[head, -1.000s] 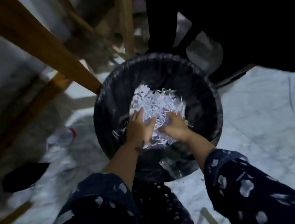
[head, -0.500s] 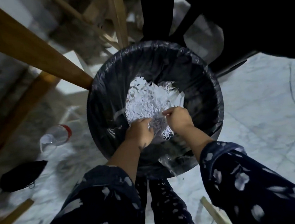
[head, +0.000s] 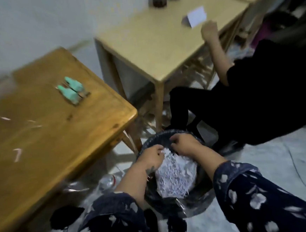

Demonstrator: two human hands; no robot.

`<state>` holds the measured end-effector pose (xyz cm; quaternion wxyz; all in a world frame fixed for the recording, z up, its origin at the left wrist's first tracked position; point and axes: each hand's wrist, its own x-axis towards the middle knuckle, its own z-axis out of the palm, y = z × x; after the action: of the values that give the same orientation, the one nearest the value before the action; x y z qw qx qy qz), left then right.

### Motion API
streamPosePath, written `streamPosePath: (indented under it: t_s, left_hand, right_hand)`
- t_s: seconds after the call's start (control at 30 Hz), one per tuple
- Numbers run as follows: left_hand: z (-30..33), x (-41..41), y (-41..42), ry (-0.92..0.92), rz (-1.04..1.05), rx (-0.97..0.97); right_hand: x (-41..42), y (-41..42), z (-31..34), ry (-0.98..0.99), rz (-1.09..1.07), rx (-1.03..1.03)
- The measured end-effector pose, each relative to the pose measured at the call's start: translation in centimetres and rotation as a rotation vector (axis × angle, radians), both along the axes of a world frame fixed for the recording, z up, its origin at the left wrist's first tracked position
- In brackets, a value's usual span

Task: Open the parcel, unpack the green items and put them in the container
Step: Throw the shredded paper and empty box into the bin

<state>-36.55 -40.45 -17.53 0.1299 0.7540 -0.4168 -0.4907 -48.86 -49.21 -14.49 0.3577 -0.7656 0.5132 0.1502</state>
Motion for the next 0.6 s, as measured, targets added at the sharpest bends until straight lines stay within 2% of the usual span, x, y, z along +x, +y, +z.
streamPosePath:
  t_s: [0.1,0.27,0.4,0.6]
  left_hand:
    - [5.3,1.8,1.6,-0.066,0.054,-0.109]
    - [11.4,6.2,6.0,-0.139,0.272,-0.253]
    - [13.5,10.9,10.6,-0.220,0.392,-0.276]
    - [13.3,18.3,17.9,-0.373,0.556,-0.281]
  right_hand:
    - [2.6,0.7,5.4,-0.075,0.082,-0.095]
    - [8.5,4.0,11.3,-0.163,0.238,-0.165]
    - [13.7,7.7,13.1,-0.188,0.356,-0.180]
    - [21.4,13.3,13.3,-0.216,0.497,-0.165]
